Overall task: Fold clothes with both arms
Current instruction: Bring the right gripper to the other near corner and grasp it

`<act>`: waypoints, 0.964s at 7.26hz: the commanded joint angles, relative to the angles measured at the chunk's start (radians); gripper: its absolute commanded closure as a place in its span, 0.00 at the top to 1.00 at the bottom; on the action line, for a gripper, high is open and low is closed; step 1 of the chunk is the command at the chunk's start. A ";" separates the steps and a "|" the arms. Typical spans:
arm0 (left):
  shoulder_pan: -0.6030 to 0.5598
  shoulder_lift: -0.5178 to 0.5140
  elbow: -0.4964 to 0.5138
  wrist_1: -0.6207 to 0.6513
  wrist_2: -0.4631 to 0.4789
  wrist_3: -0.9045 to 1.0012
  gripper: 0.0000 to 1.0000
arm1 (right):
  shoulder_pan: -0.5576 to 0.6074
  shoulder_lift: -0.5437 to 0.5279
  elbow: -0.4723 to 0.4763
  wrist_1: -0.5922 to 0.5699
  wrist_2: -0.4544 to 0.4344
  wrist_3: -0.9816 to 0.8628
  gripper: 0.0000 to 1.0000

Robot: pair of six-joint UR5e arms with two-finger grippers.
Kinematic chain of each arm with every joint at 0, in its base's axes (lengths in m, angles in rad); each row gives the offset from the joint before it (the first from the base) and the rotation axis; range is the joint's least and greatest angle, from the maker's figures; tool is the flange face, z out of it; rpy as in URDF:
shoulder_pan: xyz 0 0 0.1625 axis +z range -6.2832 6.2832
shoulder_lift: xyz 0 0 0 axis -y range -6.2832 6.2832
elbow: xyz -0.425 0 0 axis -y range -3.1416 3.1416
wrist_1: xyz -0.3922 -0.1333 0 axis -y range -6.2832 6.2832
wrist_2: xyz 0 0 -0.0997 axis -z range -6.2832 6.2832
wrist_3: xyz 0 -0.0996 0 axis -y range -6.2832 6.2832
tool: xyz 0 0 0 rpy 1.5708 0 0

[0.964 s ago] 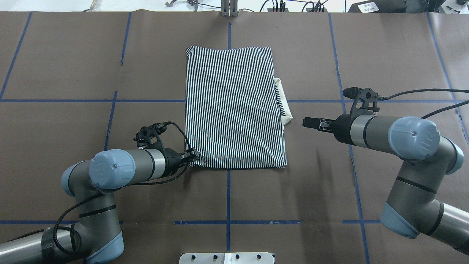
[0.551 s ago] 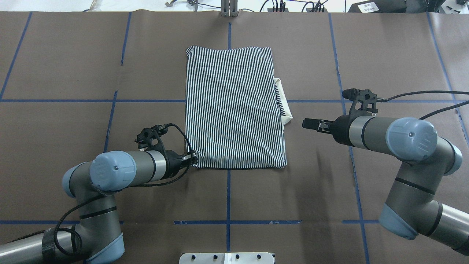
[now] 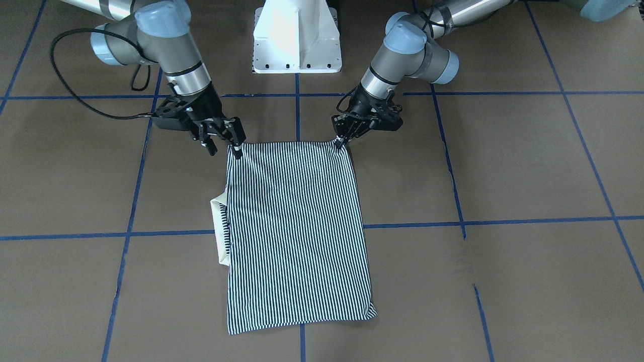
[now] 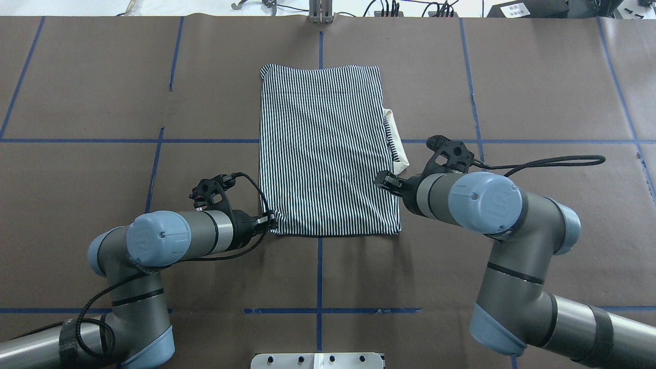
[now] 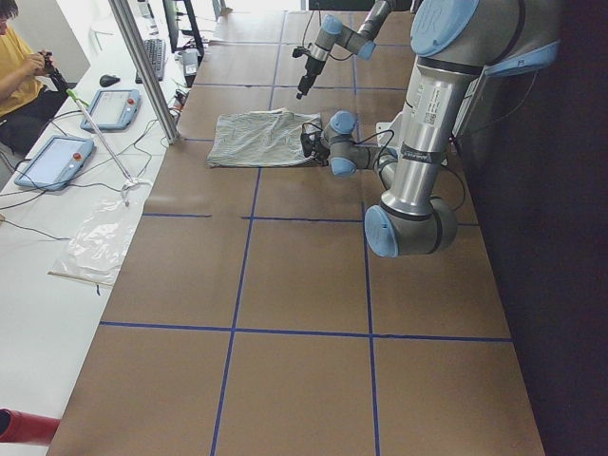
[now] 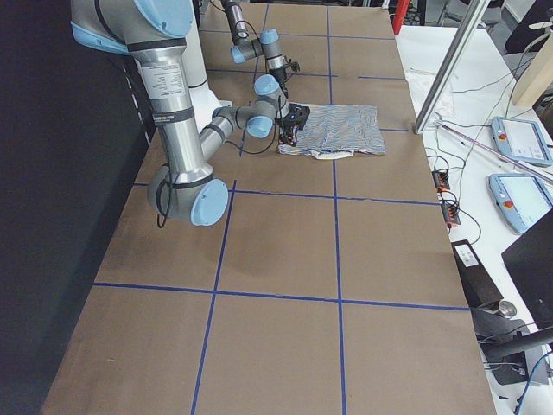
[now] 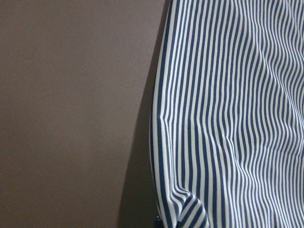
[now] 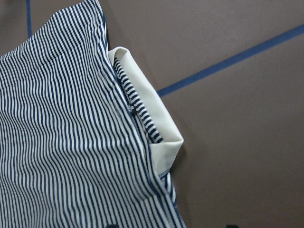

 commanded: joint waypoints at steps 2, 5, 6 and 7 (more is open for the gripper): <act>0.000 -0.003 -0.001 -0.002 0.001 0.000 0.00 | -0.070 0.075 -0.004 -0.232 0.012 0.029 0.70; 0.008 -0.005 -0.005 -0.003 0.002 0.000 0.00 | -0.091 0.120 -0.019 -0.320 -0.002 0.085 0.67; 0.008 -0.003 -0.005 -0.003 0.002 0.000 0.00 | -0.093 0.132 -0.047 -0.320 -0.010 0.092 0.66; 0.008 -0.003 -0.007 -0.003 0.002 0.000 0.00 | -0.093 0.156 -0.087 -0.318 -0.031 0.092 0.66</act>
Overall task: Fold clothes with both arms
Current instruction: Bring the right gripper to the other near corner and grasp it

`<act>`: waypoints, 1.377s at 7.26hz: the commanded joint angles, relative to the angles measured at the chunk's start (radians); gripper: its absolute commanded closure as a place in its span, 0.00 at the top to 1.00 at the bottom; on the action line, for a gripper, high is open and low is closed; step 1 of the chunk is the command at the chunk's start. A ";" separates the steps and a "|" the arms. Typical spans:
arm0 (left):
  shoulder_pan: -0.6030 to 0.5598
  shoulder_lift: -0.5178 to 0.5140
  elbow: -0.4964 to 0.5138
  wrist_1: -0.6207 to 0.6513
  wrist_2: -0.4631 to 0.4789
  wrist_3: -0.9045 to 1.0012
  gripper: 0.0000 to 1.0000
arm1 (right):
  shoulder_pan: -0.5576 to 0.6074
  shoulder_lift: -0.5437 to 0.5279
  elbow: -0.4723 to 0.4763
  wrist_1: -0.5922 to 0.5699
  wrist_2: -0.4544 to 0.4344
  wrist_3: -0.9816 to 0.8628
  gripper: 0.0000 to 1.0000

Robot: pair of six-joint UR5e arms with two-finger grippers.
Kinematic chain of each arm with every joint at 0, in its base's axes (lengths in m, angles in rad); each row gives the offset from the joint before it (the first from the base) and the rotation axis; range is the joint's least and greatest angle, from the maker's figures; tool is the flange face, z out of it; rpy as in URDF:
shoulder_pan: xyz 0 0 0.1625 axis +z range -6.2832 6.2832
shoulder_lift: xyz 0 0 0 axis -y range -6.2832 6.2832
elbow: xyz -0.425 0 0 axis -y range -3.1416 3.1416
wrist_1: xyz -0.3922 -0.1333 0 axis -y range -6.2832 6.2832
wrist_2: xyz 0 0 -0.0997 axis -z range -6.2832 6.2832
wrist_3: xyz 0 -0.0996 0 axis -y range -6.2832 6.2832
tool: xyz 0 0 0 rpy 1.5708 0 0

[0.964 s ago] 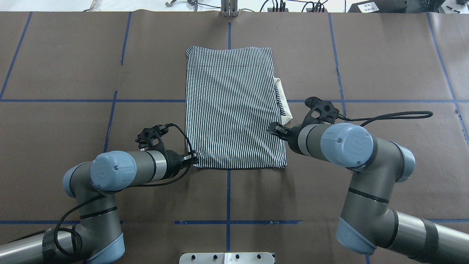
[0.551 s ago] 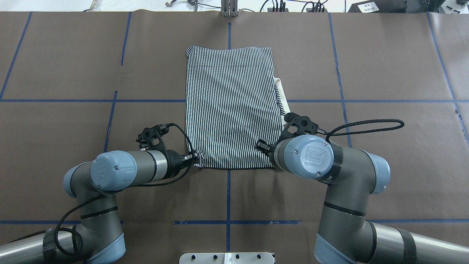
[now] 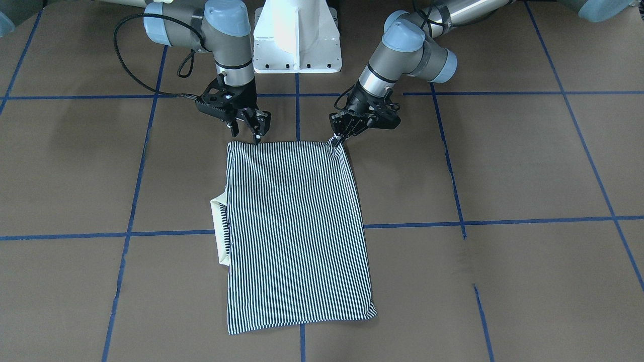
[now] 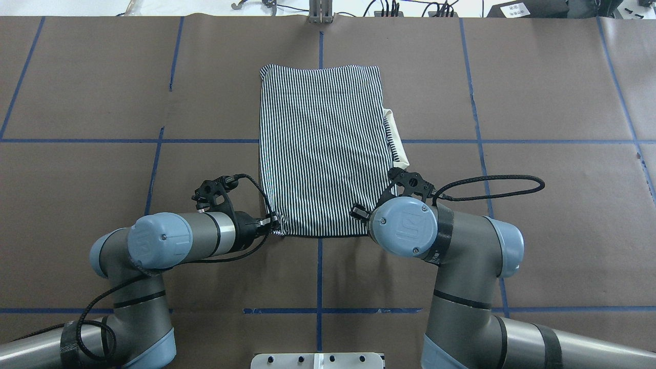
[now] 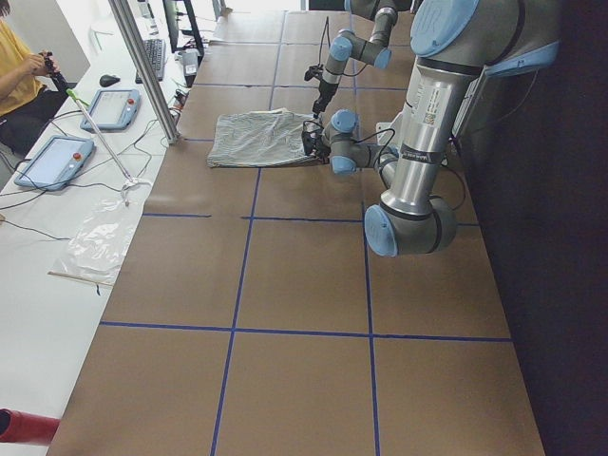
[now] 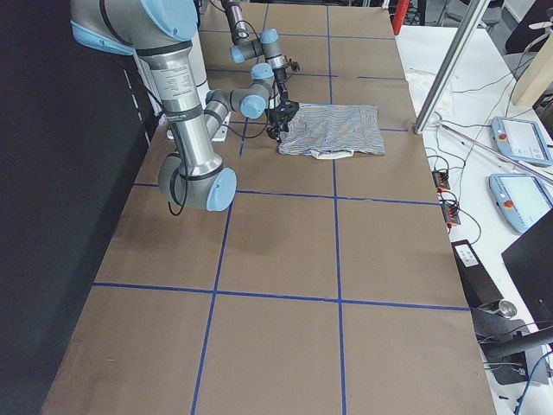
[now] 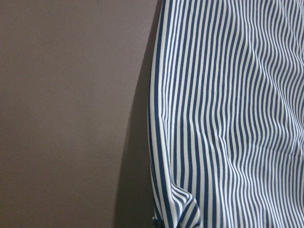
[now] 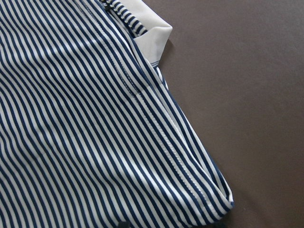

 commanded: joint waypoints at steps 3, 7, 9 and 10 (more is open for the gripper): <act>0.001 0.004 -0.003 0.000 0.002 -0.002 0.00 | 0.000 0.036 -0.091 0.005 -0.059 -0.002 0.66; 0.002 0.005 -0.003 0.000 0.002 -0.002 0.00 | 0.000 0.037 -0.102 0.002 -0.057 -0.003 0.66; 0.002 0.007 -0.001 0.000 0.002 -0.002 0.00 | 0.000 0.039 -0.107 0.003 -0.057 -0.003 0.63; 0.002 0.007 -0.003 0.000 0.002 -0.002 0.00 | 0.000 0.039 -0.108 0.003 -0.057 -0.005 0.63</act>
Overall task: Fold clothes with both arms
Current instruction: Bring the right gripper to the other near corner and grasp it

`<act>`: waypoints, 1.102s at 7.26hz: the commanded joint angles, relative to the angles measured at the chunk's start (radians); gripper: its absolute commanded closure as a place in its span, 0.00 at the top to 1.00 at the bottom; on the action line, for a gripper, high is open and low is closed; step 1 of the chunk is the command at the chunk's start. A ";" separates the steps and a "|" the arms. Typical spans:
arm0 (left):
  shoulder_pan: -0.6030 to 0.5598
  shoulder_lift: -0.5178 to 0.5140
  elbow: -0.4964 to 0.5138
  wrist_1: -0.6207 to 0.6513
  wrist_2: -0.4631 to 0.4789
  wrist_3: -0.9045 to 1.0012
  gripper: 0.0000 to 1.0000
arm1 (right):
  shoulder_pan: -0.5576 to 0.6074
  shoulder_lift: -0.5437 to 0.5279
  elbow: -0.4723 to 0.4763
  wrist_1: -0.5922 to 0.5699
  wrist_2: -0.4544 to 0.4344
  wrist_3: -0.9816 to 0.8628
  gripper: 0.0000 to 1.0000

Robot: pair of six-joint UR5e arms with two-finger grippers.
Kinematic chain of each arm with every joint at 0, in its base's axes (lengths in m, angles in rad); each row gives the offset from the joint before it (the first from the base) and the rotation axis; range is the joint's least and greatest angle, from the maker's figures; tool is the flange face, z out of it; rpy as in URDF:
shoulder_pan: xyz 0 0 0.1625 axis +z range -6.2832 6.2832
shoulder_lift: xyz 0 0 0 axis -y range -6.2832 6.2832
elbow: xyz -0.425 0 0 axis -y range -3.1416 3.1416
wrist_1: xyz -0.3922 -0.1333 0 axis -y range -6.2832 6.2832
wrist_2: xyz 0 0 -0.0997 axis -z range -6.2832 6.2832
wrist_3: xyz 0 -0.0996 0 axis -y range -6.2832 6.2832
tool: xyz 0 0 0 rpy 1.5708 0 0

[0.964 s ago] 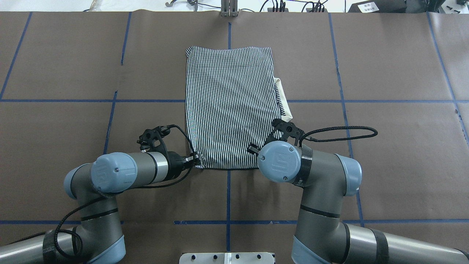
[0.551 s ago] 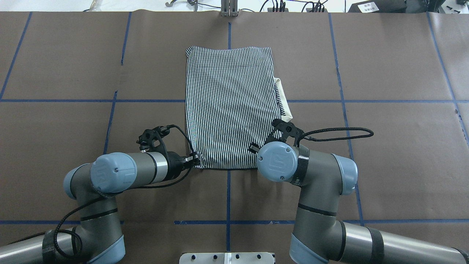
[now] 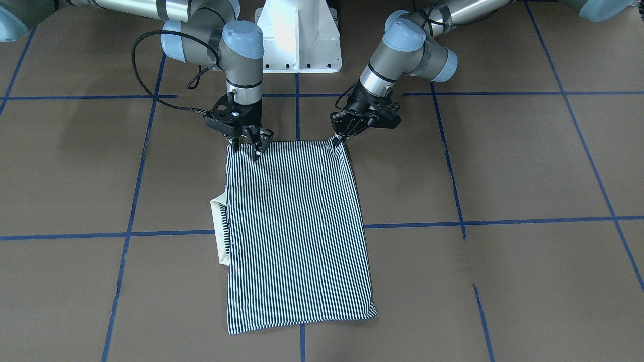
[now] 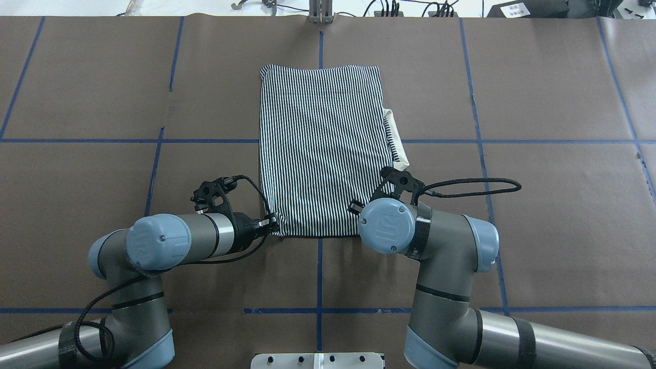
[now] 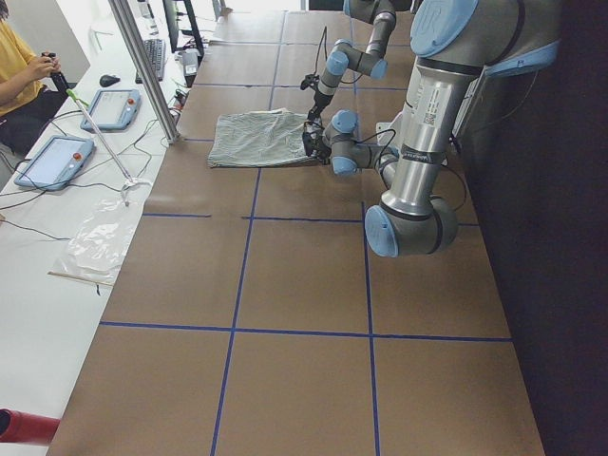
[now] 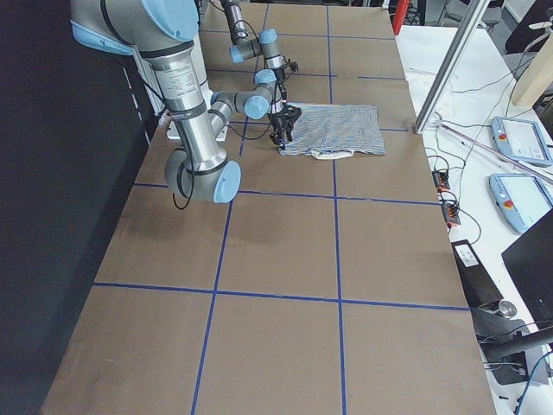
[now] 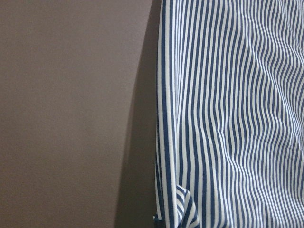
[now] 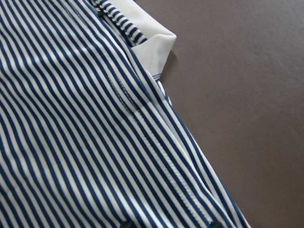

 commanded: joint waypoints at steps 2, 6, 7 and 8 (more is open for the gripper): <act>0.000 0.002 0.001 0.000 0.000 0.000 0.00 | -0.002 0.003 -0.005 0.000 0.000 0.002 0.56; 0.000 0.000 0.000 0.000 0.002 0.002 0.00 | 0.000 0.013 -0.005 -0.001 -0.001 0.011 0.00; 0.000 -0.001 0.000 0.001 0.002 0.000 0.00 | 0.000 0.013 -0.004 0.003 -0.001 0.031 0.00; 0.002 -0.004 -0.005 0.003 -0.002 0.003 0.00 | 0.000 0.013 0.002 0.005 -0.001 0.033 0.00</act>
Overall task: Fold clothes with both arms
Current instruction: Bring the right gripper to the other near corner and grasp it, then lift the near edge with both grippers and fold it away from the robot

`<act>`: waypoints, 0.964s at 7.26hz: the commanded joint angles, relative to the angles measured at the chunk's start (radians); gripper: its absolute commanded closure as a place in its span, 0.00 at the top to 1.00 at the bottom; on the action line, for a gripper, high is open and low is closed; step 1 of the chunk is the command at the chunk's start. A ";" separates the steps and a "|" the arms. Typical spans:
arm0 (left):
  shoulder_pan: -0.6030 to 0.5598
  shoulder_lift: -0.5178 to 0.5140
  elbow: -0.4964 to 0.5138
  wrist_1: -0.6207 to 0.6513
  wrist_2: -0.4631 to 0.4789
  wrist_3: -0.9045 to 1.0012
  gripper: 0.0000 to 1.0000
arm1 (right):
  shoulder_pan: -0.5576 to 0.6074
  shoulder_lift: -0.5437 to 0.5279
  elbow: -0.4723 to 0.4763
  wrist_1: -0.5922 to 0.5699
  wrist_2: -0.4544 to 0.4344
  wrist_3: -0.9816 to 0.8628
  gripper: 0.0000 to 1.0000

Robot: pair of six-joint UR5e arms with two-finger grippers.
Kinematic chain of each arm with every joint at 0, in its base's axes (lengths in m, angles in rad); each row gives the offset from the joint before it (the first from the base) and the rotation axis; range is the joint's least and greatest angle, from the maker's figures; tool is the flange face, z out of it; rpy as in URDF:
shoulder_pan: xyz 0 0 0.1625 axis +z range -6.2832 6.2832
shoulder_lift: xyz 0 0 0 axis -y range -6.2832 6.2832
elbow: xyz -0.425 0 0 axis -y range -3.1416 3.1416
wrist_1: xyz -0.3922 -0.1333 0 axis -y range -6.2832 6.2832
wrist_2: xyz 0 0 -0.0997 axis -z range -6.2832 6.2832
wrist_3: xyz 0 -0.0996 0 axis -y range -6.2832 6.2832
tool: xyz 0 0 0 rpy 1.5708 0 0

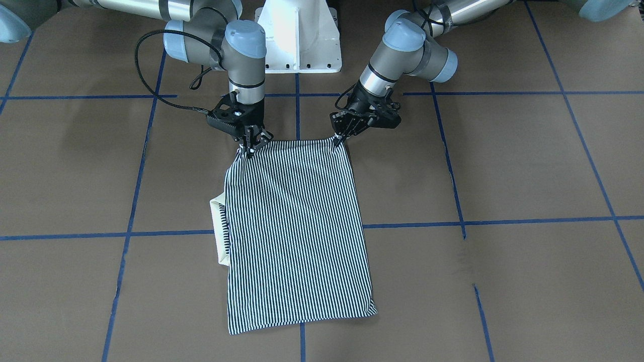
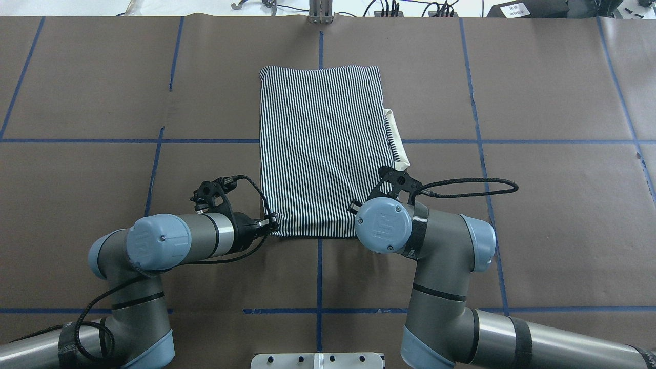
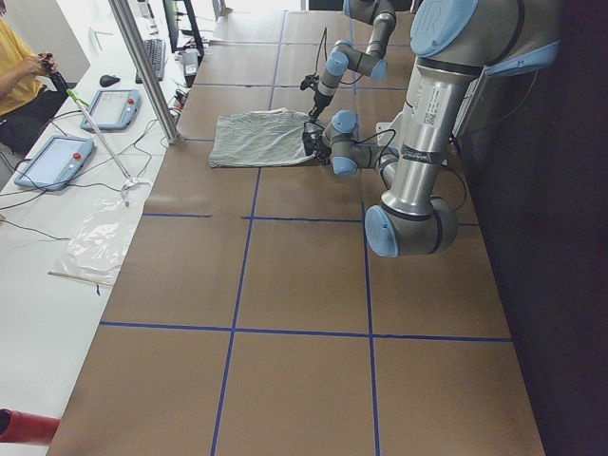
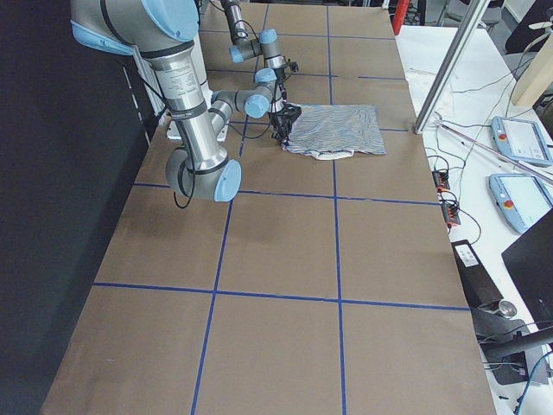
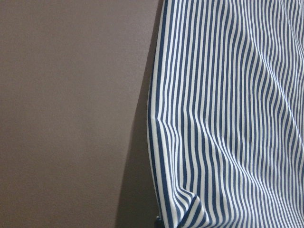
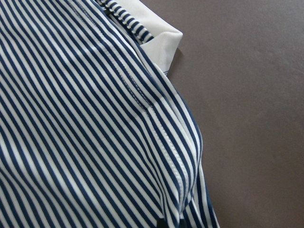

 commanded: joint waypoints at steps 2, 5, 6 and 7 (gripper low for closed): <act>-0.004 0.012 -0.096 0.040 -0.030 0.005 0.00 | 0.006 -0.007 0.089 -0.009 0.001 0.007 0.00; -0.002 0.011 -0.482 0.466 -0.076 0.004 0.00 | -0.052 -0.020 0.460 -0.319 0.011 0.072 0.00; 0.001 0.006 -0.631 0.632 -0.102 -0.002 0.00 | -0.097 -0.015 0.576 -0.424 0.009 0.112 0.00; 0.007 -0.001 -0.692 0.740 -0.116 -0.003 0.00 | -0.113 -0.004 0.594 -0.457 0.003 0.125 0.00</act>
